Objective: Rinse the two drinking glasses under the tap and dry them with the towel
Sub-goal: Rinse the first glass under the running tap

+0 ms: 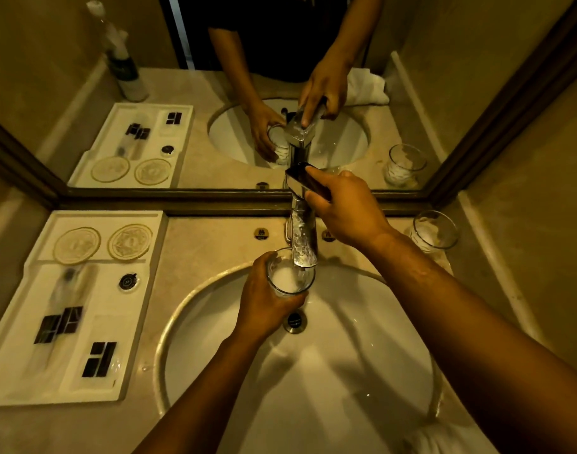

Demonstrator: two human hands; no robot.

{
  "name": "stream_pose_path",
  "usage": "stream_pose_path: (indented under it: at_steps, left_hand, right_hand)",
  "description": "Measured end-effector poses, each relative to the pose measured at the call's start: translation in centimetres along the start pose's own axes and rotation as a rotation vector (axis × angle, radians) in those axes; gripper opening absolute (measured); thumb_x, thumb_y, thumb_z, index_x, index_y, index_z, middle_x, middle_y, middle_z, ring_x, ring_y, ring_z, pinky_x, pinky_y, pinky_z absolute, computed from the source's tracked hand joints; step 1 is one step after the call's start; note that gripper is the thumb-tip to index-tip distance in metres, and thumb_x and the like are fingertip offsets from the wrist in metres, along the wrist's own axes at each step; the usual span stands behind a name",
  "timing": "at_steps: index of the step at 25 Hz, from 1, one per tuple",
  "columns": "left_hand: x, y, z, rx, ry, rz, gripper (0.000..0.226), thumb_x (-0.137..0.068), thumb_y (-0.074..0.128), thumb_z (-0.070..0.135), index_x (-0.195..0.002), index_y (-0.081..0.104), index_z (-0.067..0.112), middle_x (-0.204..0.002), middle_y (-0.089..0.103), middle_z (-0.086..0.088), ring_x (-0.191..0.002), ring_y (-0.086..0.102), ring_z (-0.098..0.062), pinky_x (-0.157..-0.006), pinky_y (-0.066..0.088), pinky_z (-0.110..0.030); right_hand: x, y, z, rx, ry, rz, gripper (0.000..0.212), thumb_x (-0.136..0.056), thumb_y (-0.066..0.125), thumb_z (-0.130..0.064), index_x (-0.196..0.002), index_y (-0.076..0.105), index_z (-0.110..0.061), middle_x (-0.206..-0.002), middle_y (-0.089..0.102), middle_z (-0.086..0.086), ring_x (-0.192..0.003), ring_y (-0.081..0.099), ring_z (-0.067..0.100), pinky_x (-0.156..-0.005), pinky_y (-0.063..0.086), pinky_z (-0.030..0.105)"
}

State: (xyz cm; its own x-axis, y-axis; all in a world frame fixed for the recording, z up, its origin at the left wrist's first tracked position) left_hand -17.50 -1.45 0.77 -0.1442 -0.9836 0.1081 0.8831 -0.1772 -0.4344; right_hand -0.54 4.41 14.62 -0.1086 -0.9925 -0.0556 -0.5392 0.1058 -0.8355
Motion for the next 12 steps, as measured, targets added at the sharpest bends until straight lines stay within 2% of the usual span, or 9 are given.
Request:
stream_pose_path:
  at_steps: [3,7,8,10,11,12]
  left_hand:
    - [0.2,0.2,-0.2,-0.01,0.012,-0.018,0.09,-0.061,0.093,0.032,-0.138,0.045,0.025,-0.133,0.058,0.004,-0.116,0.055,-0.013,-0.093,0.049,-0.029]
    - [0.4,0.6,-1.0,0.0,0.019,-0.034,0.083,-0.061,0.092,0.034,-0.131,0.05,0.03,-0.125,0.06,0.009,-0.112,0.059,-0.013,-0.087,0.053,-0.027]
    - [0.5,0.7,-1.1,0.007,0.015,-0.037,0.083,-0.061,0.092,0.035,-0.132,0.049,0.031,-0.125,0.059,0.009,-0.112,0.058,-0.013,-0.087,0.053,-0.028]
    - [0.7,0.8,-1.3,0.021,0.007,-0.037,0.083,-0.061,0.092,0.035,-0.132,0.049,0.033,-0.126,0.058,0.01,-0.113,0.057,-0.011,-0.089,0.052,-0.028]
    - [0.8,0.8,-1.5,0.028,0.007,-0.038,0.083,-0.061,0.093,0.036,-0.131,0.049,0.035,-0.126,0.058,0.012,-0.113,0.057,-0.011,-0.089,0.052,-0.028]
    - [0.7,0.7,-1.6,0.036,0.014,-0.04,0.082,-0.06,0.093,0.036,-0.129,0.048,0.038,-0.125,0.058,0.013,-0.114,0.057,-0.01,-0.09,0.052,-0.028]
  right_hand:
    - [-0.4,-0.7,-0.7,0.035,-0.031,-0.014,0.048,-0.097,0.055,-0.031,-0.144,0.047,-0.024,-0.124,0.064,0.01,-0.109,0.061,0.026,-0.089,0.051,0.034]
    - [-0.8,-1.4,-1.5,-0.028,-0.009,-0.055,0.042,-0.095,0.06,-0.026,-0.137,0.055,-0.023,-0.122,0.068,0.006,-0.109,0.063,0.023,-0.09,0.053,0.033]
    - [-0.5,-1.4,-1.6,-0.045,-0.004,-0.034,0.046,-0.095,0.061,-0.027,-0.14,0.052,-0.025,-0.124,0.066,0.006,-0.111,0.063,0.022,-0.089,0.051,0.03]
    - [0.6,-1.2,-1.4,-0.141,0.007,0.05,0.062,-0.094,0.061,-0.034,-0.149,0.034,-0.033,-0.131,0.06,0.006,-0.113,0.06,0.017,-0.086,0.048,0.027]
    - [1.6,-1.0,-0.9,-0.247,0.032,0.102,0.067,-0.094,0.06,-0.038,-0.152,0.025,-0.036,-0.131,0.06,0.004,-0.111,0.058,0.013,-0.085,0.049,0.027]
    - [2.9,-0.7,-0.2,-0.36,0.077,0.161,0.066,-0.095,0.057,-0.039,-0.152,0.023,-0.036,-0.123,0.062,-0.001,-0.105,0.059,0.008,-0.082,0.051,0.027]
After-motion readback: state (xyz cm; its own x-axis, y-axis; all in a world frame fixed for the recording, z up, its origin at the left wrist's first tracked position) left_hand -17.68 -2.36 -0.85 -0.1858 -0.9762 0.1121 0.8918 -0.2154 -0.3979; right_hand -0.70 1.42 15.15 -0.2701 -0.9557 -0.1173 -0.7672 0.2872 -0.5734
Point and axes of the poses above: each hand's wrist, its own x-axis away from the middle knuckle, its own y-axis out of the palm, z = x × y, the point moved 3 cm from there along -x, towards the middle knuckle
